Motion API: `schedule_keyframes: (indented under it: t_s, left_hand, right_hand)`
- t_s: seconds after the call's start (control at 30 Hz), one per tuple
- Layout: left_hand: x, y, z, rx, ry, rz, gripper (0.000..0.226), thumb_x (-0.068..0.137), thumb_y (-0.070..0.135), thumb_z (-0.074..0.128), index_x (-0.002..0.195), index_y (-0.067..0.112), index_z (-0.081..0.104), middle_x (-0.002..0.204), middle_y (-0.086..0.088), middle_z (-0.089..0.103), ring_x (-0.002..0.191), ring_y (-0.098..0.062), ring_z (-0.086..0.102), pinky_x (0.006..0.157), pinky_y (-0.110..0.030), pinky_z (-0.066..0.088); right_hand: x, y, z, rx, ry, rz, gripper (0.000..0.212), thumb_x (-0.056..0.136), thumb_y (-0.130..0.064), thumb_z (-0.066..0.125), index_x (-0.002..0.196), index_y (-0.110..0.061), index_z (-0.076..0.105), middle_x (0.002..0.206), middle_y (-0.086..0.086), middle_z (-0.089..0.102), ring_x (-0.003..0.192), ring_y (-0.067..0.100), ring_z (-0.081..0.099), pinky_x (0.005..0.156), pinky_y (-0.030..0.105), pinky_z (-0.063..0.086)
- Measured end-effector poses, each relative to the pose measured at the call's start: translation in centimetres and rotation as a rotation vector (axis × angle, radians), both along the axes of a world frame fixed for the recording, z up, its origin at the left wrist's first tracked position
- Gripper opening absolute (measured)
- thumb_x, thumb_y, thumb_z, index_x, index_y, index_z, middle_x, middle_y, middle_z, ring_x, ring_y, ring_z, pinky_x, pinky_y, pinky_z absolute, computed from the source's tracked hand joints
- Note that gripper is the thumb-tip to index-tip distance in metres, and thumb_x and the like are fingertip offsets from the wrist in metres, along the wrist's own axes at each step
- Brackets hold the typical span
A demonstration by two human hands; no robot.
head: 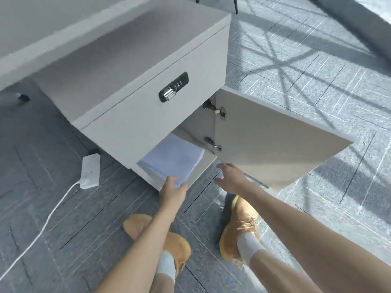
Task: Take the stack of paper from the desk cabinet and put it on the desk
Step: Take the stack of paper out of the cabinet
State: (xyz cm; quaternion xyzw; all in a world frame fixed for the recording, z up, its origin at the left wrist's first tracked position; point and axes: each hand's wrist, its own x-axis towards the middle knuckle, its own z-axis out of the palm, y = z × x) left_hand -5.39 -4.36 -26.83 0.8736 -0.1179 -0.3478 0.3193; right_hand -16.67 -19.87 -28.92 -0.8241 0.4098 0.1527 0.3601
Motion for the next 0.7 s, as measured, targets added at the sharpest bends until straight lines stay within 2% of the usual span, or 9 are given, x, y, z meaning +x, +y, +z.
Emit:
schedule_keyframes:
  t_s: [0.1, 0.17, 0.23, 0.3, 0.33, 0.37, 0.4, 0.43, 0.7]
  left_hand:
    - [2.0, -1.7, -5.1, 0.054, 0.030, 0.026, 0.038, 0.091, 0.023, 0.054, 0.128, 0.013, 0.052, 0.112, -0.003, 0.057, 0.094, -0.023, 0.056, 0.075, -0.032, 0.042]
    - [3.1, -3.1, -8.1, 0.062, 0.062, 0.061, 0.010, 0.090, 0.016, 0.053, 0.098, 0.012, 0.058, 0.083, 0.001, 0.048, 0.067, -0.015, 0.045, 0.058, -0.029, 0.033]
    - [4.0, -4.7, -10.6, 0.074, 0.099, 0.127, 0.017, 0.089, 0.009, 0.052, 0.076, 0.016, 0.042, 0.070, 0.001, 0.030, 0.058, -0.014, 0.025, 0.053, -0.029, 0.018]
    - [4.7, -6.1, -12.9, 0.061, 0.125, 0.186, 0.007, 0.089, 0.010, 0.053, 0.092, 0.005, 0.050, 0.075, -0.011, 0.046, 0.060, -0.017, 0.029, 0.051, -0.027, 0.021]
    - [5.1, -6.6, -14.3, 0.062, 0.156, 0.229, 0.029, 0.090, 0.012, 0.054, 0.115, 0.000, 0.052, 0.125, -0.032, 0.050, 0.065, -0.018, 0.040, 0.054, -0.026, 0.031]
    - [5.5, -7.1, -15.4, 0.051, 0.191, 0.283, 0.045, 0.090, 0.014, 0.055, 0.132, 0.001, 0.044, 0.110, 0.006, 0.041, 0.080, -0.021, 0.053, 0.065, -0.028, 0.043]
    - [6.0, -7.4, -16.2, 0.071, 0.221, 0.338, 0.055, 0.090, 0.015, 0.056, 0.139, 0.001, 0.038, 0.137, -0.016, 0.051, 0.100, -0.027, 0.058, 0.082, -0.034, 0.048]
    - [6.5, -7.8, -17.2, 0.097, 0.232, 0.383, 0.057, 0.087, 0.016, 0.058, 0.139, 0.000, 0.039, 0.142, -0.018, 0.049, 0.112, -0.033, 0.056, 0.092, -0.039, 0.045]
    - [9.8, -8.4, -22.8, 0.222, 0.203, 0.582, 0.047, 0.068, 0.017, 0.068, 0.108, -0.007, 0.060, 0.111, -0.025, 0.068, 0.105, -0.040, 0.065, 0.071, -0.035, 0.045]
  right_hand:
    - [2.8, -1.5, -5.0, 0.029, 0.000, -0.003, 0.057, 0.098, -0.013, 0.055, 0.152, -0.015, 0.036, 0.152, 0.013, 0.043, 0.133, 0.031, 0.050, 0.106, 0.039, 0.045]
    - [4.5, -2.5, -7.7, 0.045, -0.008, -0.019, 0.057, 0.098, -0.009, 0.053, 0.152, -0.018, 0.036, 0.153, 0.011, 0.042, 0.131, 0.031, 0.052, 0.103, 0.040, 0.049]
    - [6.2, -3.4, -10.1, 0.051, -0.011, -0.019, 0.055, 0.098, -0.016, 0.054, 0.151, -0.018, 0.037, 0.149, 0.011, 0.046, 0.127, 0.030, 0.055, 0.101, 0.041, 0.050]
    - [7.7, -4.4, -12.2, 0.047, -0.002, 0.000, 0.054, 0.098, -0.025, 0.053, 0.149, -0.016, 0.038, 0.142, 0.012, 0.051, 0.127, 0.030, 0.053, 0.106, 0.046, 0.047]
    - [8.5, -4.7, -13.2, 0.044, 0.002, 0.007, 0.054, 0.098, -0.027, 0.052, 0.149, -0.015, 0.038, 0.139, 0.013, 0.052, 0.127, 0.032, 0.053, 0.106, 0.047, 0.046]
    - [9.2, -5.0, -14.1, 0.039, 0.008, 0.018, 0.054, 0.098, -0.029, 0.052, 0.148, -0.014, 0.038, 0.137, 0.013, 0.052, 0.127, 0.033, 0.052, 0.106, 0.049, 0.046]
    - [9.9, -5.2, -15.0, 0.034, 0.015, 0.035, 0.055, 0.098, -0.031, 0.052, 0.148, -0.014, 0.037, 0.137, 0.014, 0.052, 0.127, 0.034, 0.052, 0.105, 0.049, 0.046]
    - [10.5, -5.4, -15.9, 0.028, 0.025, 0.053, 0.055, 0.098, -0.033, 0.051, 0.148, -0.014, 0.037, 0.138, 0.015, 0.050, 0.127, 0.035, 0.051, 0.105, 0.049, 0.046]
    - [15.6, -7.4, -21.1, -0.109, 0.023, 0.132, 0.055, 0.100, -0.038, 0.046, 0.147, -0.010, 0.037, 0.154, 0.019, 0.034, 0.139, 0.035, 0.036, 0.112, 0.046, 0.037]
